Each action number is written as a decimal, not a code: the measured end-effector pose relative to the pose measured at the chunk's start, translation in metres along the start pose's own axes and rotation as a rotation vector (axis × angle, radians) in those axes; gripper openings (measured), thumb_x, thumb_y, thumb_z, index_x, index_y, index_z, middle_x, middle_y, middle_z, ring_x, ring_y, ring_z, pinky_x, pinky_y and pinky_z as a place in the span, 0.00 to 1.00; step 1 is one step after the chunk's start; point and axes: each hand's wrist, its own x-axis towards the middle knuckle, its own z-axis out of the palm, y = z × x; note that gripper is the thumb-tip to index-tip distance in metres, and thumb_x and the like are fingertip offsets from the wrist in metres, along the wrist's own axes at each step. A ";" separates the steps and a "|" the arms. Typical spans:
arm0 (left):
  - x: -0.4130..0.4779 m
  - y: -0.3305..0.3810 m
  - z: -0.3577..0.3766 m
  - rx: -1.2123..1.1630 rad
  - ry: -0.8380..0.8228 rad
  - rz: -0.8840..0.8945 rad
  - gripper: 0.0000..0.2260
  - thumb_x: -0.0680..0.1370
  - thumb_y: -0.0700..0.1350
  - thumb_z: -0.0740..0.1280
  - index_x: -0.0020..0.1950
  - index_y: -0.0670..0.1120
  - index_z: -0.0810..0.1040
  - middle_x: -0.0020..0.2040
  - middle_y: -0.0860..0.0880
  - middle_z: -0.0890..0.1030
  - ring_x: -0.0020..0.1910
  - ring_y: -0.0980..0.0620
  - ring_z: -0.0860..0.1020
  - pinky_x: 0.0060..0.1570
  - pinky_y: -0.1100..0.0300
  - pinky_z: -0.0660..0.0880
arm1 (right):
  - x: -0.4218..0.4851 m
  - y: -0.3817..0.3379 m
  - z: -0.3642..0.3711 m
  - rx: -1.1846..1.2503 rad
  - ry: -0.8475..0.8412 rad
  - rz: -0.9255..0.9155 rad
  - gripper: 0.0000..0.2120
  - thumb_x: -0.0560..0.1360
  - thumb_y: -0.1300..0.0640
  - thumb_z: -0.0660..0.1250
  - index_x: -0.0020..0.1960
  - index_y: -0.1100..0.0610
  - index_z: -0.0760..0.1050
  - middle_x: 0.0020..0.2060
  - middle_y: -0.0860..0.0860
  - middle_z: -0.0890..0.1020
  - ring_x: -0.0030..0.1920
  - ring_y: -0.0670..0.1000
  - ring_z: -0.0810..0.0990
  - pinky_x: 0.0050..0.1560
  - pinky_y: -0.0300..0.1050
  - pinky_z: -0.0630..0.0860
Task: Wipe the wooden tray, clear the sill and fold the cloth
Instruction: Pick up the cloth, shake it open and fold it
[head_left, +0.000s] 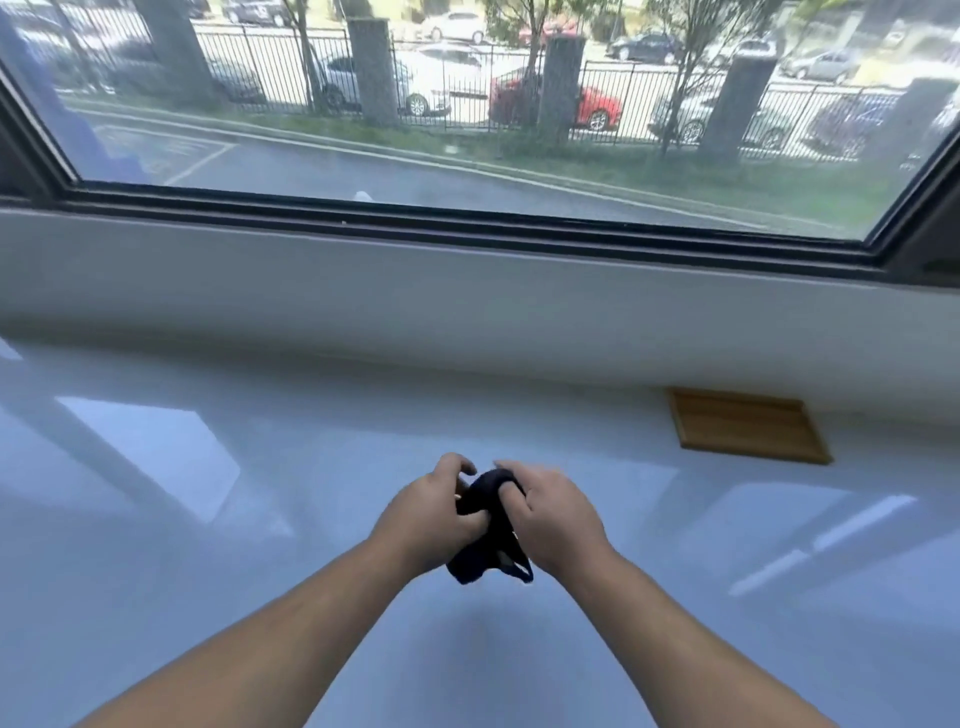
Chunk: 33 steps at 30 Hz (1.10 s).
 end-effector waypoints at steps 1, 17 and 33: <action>0.007 0.003 -0.011 0.020 0.032 0.034 0.16 0.73 0.53 0.67 0.60 0.59 0.72 0.51 0.60 0.83 0.50 0.55 0.83 0.50 0.52 0.81 | 0.006 -0.006 -0.007 -0.140 0.010 -0.033 0.20 0.81 0.52 0.56 0.69 0.46 0.79 0.63 0.47 0.83 0.65 0.53 0.77 0.60 0.50 0.76; 0.071 0.056 -0.087 0.206 0.153 0.516 0.13 0.76 0.51 0.65 0.57 0.58 0.84 0.52 0.56 0.85 0.54 0.50 0.82 0.47 0.56 0.76 | 0.029 -0.089 -0.111 -0.332 -0.041 0.073 0.15 0.82 0.49 0.59 0.61 0.45 0.82 0.51 0.45 0.87 0.51 0.50 0.82 0.51 0.52 0.80; 0.074 0.077 -0.096 -0.276 -0.593 0.204 0.10 0.72 0.62 0.72 0.44 0.57 0.85 0.44 0.57 0.86 0.46 0.58 0.82 0.52 0.56 0.72 | 0.042 -0.038 -0.169 0.044 0.042 0.035 0.14 0.83 0.49 0.65 0.42 0.54 0.80 0.30 0.42 0.76 0.32 0.46 0.73 0.40 0.45 0.73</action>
